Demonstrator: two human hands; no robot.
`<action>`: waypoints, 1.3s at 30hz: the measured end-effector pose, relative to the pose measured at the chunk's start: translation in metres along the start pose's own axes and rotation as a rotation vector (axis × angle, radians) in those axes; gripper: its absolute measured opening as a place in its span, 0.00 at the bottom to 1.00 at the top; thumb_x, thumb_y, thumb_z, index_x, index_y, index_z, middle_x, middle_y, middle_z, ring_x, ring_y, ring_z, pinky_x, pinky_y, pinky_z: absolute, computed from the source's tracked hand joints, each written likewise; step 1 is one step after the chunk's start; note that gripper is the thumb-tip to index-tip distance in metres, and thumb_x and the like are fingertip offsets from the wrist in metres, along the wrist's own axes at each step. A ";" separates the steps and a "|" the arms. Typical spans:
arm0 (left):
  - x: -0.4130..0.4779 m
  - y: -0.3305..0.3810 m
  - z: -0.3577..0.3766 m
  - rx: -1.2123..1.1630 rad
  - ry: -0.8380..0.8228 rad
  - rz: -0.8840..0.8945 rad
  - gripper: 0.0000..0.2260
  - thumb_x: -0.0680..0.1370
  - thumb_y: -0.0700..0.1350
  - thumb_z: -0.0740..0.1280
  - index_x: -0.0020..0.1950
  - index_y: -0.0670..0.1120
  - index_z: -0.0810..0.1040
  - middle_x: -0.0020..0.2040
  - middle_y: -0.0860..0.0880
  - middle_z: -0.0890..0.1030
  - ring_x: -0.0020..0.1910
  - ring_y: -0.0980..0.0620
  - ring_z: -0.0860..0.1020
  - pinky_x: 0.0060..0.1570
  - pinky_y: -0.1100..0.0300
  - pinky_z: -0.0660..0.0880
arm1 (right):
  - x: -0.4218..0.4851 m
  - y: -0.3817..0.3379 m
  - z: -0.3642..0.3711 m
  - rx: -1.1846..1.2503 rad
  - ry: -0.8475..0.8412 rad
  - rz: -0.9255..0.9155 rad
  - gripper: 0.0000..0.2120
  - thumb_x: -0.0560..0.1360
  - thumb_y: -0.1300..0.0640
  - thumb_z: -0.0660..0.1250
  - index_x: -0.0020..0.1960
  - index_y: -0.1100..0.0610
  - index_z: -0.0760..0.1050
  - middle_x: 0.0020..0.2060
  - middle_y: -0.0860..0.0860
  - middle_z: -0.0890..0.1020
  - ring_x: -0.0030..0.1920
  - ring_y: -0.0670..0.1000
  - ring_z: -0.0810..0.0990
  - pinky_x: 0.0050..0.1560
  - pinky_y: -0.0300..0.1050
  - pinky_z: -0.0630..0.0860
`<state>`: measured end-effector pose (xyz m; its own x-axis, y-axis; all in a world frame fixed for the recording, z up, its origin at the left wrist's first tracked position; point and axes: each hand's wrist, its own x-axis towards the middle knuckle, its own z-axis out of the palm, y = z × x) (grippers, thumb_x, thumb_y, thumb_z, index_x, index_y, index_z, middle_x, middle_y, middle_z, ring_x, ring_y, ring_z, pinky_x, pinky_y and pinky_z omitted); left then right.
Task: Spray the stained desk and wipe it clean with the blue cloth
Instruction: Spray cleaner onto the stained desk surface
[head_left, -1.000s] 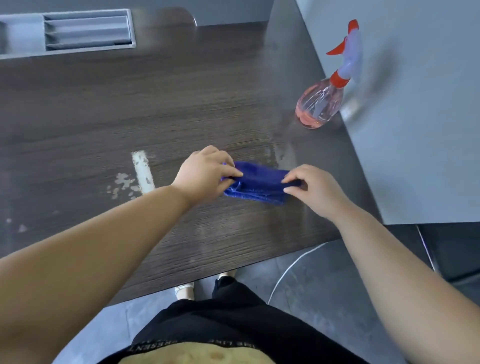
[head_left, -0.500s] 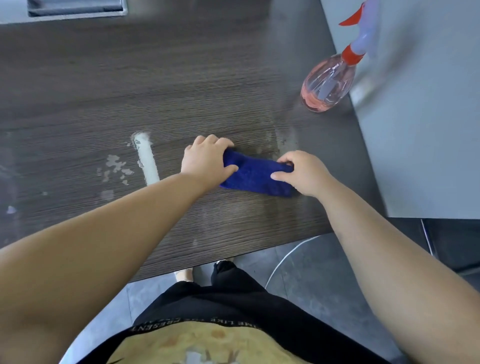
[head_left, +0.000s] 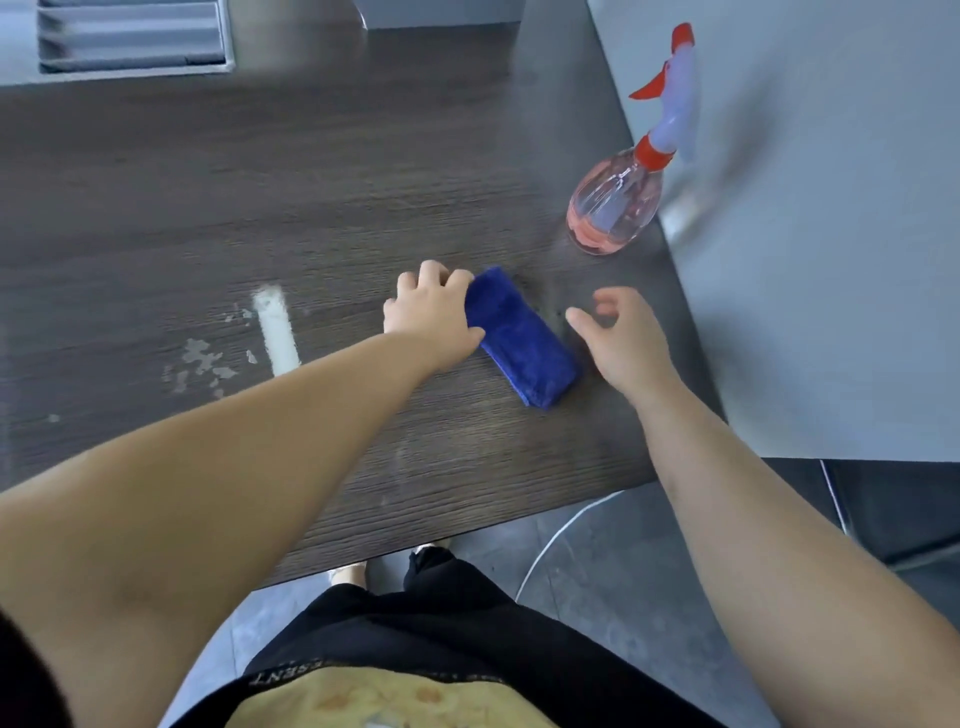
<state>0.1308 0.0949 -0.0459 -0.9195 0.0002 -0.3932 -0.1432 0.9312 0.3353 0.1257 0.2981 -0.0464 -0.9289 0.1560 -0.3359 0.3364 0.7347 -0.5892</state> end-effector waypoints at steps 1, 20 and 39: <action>-0.002 -0.002 0.001 0.008 -0.034 -0.019 0.27 0.76 0.54 0.65 0.73 0.51 0.61 0.69 0.47 0.63 0.68 0.43 0.61 0.61 0.47 0.66 | 0.007 -0.003 -0.003 0.101 0.058 0.010 0.26 0.73 0.47 0.69 0.67 0.55 0.68 0.62 0.51 0.72 0.61 0.50 0.73 0.58 0.40 0.66; 0.000 -0.002 -0.006 0.078 -0.199 -0.032 0.40 0.72 0.56 0.68 0.77 0.49 0.50 0.76 0.50 0.51 0.73 0.44 0.51 0.67 0.54 0.65 | 0.073 -0.029 -0.051 0.364 0.440 -0.128 0.23 0.63 0.49 0.76 0.52 0.57 0.72 0.46 0.50 0.79 0.45 0.50 0.79 0.48 0.46 0.78; 0.001 -0.008 -0.012 0.154 -0.256 0.023 0.43 0.70 0.60 0.69 0.77 0.50 0.49 0.77 0.52 0.50 0.75 0.46 0.50 0.66 0.52 0.66 | 0.012 -0.040 -0.071 0.312 -0.408 -0.212 0.15 0.77 0.45 0.63 0.63 0.39 0.71 0.52 0.49 0.81 0.32 0.48 0.77 0.42 0.41 0.75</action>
<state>0.1269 0.0826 -0.0386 -0.7970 0.0960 -0.5962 -0.0477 0.9742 0.2205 0.0902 0.3174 0.0250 -0.8669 -0.2880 -0.4069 0.2359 0.4821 -0.8437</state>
